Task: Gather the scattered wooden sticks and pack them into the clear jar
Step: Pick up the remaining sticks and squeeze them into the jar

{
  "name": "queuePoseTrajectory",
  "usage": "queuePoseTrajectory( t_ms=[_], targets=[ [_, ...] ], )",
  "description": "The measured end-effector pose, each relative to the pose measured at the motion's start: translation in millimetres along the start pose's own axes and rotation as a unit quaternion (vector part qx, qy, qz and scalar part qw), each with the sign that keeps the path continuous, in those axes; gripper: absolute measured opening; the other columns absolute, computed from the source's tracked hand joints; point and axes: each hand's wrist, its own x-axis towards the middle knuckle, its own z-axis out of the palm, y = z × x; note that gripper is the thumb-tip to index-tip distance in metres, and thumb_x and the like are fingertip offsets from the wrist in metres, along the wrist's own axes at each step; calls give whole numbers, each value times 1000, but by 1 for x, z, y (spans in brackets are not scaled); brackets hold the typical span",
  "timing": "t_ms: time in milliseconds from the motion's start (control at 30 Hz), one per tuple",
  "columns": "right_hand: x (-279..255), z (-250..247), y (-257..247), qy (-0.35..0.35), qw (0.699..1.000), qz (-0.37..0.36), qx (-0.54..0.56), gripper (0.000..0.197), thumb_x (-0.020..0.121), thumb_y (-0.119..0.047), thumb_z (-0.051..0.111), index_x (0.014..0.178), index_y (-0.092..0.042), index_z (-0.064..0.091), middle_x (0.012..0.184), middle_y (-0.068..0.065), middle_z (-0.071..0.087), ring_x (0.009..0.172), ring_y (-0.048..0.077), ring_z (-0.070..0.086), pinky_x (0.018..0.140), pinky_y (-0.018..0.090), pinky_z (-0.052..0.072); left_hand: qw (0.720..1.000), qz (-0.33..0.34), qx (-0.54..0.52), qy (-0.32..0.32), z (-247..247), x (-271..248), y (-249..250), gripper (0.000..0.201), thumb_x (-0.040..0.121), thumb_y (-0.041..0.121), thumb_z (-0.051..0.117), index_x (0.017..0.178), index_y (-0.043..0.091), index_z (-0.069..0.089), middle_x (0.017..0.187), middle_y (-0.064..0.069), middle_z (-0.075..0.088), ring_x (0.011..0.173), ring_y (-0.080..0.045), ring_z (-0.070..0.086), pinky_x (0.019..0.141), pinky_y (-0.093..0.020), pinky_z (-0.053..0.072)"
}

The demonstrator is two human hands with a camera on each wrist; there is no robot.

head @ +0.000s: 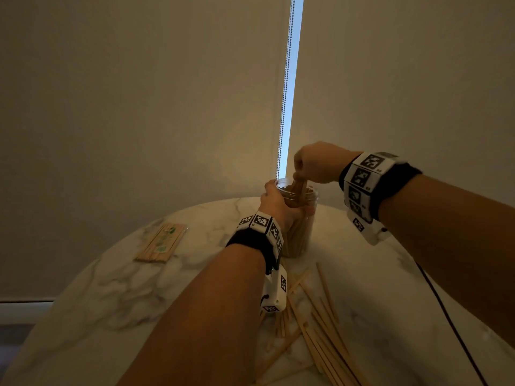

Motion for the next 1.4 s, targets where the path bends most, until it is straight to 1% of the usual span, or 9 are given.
queuePoseTrajectory(
  t_ms=[200, 333, 500, 600, 767, 867, 967, 1167, 1400],
  targets=[
    [4, 16, 1, 11, 992, 31, 122, 32, 101, -19, 49, 124, 1, 44, 99, 15, 61, 84, 28, 55, 66, 34, 41, 1000, 2, 3, -4, 0, 1, -1, 134, 45, 52, 88, 152, 25, 13, 141, -8, 46, 128, -28, 50, 106, -48, 46],
    [1, 22, 3, 15, 997, 15, 69, 35, 105, -33, 41, 104, -3, 60, 90, 9, 63, 91, 29, 63, 75, 34, 47, 1000, 3, 11, -11, 0, 2, -2, 129, 53, 48, 90, 152, 26, 11, 144, -9, 44, 130, -30, 49, 106, -50, 46],
    [-2, 20, 6, 5, 991, -1, 130, 26, 102, -21, 43, 115, -10, 63, 112, 6, 66, 100, 24, 60, 81, 30, 46, 1000, 15, 19, -10, -2, 3, -4, 126, 57, 48, 90, 153, 26, 11, 144, -8, 44, 130, -29, 49, 106, -49, 46],
    [1, 24, 11, 99, 982, 10, 161, 18, 94, -29, 63, 99, -11, 64, 94, 4, 69, 85, 20, 62, 73, 31, 49, 1000, 19, 19, -5, -2, 3, -5, 124, 59, 48, 90, 152, 26, 12, 145, -8, 44, 130, -28, 48, 107, -48, 45],
    [2, 28, -5, 70, 980, 28, 185, 42, 105, -31, 37, 69, -14, 48, 70, 1, 52, 73, 22, 53, 67, 31, 34, 1000, 13, 21, -3, -1, 4, -5, 124, 58, 47, 91, 152, 26, 13, 147, -10, 44, 132, -30, 47, 107, -50, 44],
    [2, 31, -7, 27, 982, 32, 186, 19, 102, -26, 46, 105, -8, 50, 92, 7, 60, 85, 25, 57, 71, 34, 41, 1000, 10, 17, -4, -1, 4, -6, 123, 59, 44, 91, 152, 25, 13, 145, -10, 44, 131, -30, 48, 107, -51, 45],
    [-3, 31, -6, 22, 984, 30, 173, 36, 95, -27, 62, 120, -7, 47, 107, 12, 66, 93, 27, 62, 75, 35, 50, 1000, 16, 24, 4, -1, 4, -6, 120, 61, 44, 90, 152, 24, 14, 143, -9, 45, 129, -30, 49, 106, -49, 46],
    [-7, 30, -21, -89, 981, 30, 170, 46, 107, -34, 31, 130, -5, 58, 130, 13, 60, 117, 29, 57, 100, 37, 44, 1000, 6, 27, -3, 0, 3, -5, 119, 60, 46, 89, 150, 29, 12, 142, -10, 48, 128, -33, 51, 102, -52, 49],
    [-11, 28, 10, 50, 971, 66, 224, 15, 87, -21, 74, 98, -10, 71, 97, 3, 71, 89, 16, 64, 65, 21, 45, 1000, 15, 27, -5, -1, 2, -6, 123, 62, 47, 90, 153, 27, 10, 146, -9, 41, 131, -30, 48, 106, -49, 46]
  ],
)
